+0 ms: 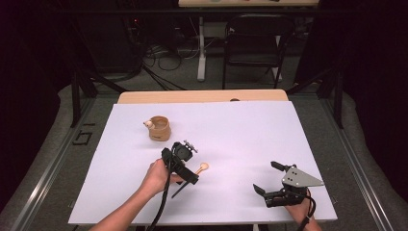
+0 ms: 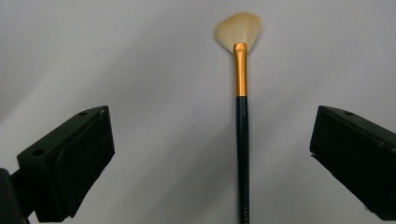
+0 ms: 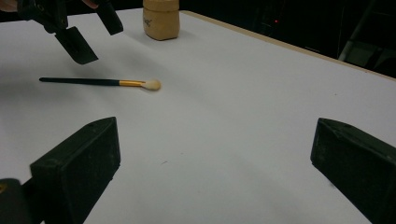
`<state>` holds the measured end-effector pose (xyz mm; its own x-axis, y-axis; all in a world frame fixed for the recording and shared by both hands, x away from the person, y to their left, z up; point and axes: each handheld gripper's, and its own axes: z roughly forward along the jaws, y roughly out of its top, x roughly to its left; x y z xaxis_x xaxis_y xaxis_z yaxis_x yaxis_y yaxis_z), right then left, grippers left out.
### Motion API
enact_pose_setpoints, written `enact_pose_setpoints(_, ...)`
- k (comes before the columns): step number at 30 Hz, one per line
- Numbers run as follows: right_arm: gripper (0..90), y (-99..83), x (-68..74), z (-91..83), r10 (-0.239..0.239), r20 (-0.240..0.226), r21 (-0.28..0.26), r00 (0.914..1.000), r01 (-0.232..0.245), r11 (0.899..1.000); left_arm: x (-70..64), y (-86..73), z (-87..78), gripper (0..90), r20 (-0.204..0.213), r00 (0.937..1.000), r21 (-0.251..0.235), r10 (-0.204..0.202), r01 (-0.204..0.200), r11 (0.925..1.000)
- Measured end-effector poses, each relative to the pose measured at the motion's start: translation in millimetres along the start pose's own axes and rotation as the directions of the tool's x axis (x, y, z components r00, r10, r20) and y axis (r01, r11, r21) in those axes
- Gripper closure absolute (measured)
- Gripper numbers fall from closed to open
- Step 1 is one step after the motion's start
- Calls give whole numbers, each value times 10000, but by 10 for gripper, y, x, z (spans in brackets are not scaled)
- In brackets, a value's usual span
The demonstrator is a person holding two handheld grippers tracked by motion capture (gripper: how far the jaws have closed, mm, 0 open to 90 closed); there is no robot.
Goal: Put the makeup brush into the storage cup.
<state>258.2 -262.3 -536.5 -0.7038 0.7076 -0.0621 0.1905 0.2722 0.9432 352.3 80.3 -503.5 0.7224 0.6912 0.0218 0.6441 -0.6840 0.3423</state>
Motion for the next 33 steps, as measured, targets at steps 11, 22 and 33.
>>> enact_pose_setpoints(11,15,-4,-1,-8,-19,87,-151,10000,21,9999,-33,17,106,107,253,9997,273,15,-22,9996)
enact_pose_setpoints(22,19,-4,-13,-8,-4,9,15,10000,4,10000,-80,-3,223,279,416,9991,551,72,-95,9984)
enact_pose_setpoints(33,22,-3,-23,-13,23,22,38,10000,-23,10000,-84,6,218,538,455,9984,557,324,-350,9978)
